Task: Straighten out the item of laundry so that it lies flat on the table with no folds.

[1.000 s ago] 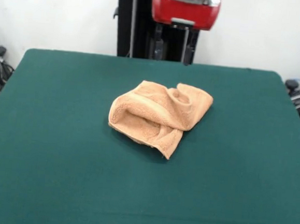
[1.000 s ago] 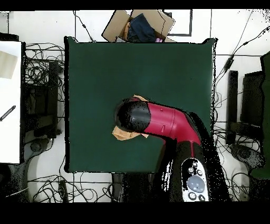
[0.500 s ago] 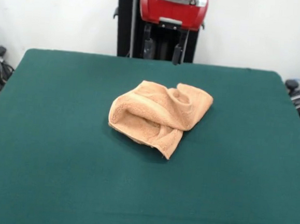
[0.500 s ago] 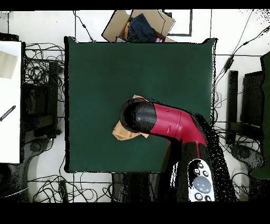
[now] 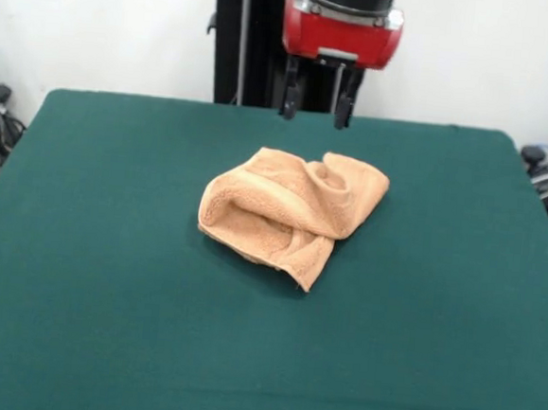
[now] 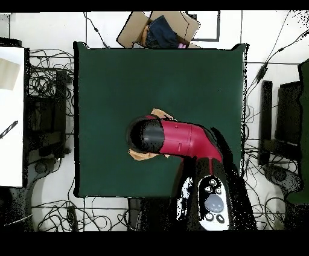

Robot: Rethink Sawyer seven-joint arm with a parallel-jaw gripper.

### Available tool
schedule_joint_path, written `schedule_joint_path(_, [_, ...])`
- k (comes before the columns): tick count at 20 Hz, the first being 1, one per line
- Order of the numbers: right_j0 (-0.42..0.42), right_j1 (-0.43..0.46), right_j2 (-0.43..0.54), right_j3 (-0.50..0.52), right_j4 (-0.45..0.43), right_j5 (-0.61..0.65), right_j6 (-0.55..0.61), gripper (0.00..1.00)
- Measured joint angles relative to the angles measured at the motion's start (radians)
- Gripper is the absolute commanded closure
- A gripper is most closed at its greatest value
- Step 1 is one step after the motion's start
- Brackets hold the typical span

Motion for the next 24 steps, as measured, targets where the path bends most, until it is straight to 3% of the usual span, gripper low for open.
schedule_joint_path(9, [0.039, 0.035, 0.000, 0.010, -0.029, -0.075, 0.000, 0.00])
schedule_joint_path(24, [-0.001, 0.051, 0.001, 0.082, -0.029, -0.227, 0.000, 0.00])
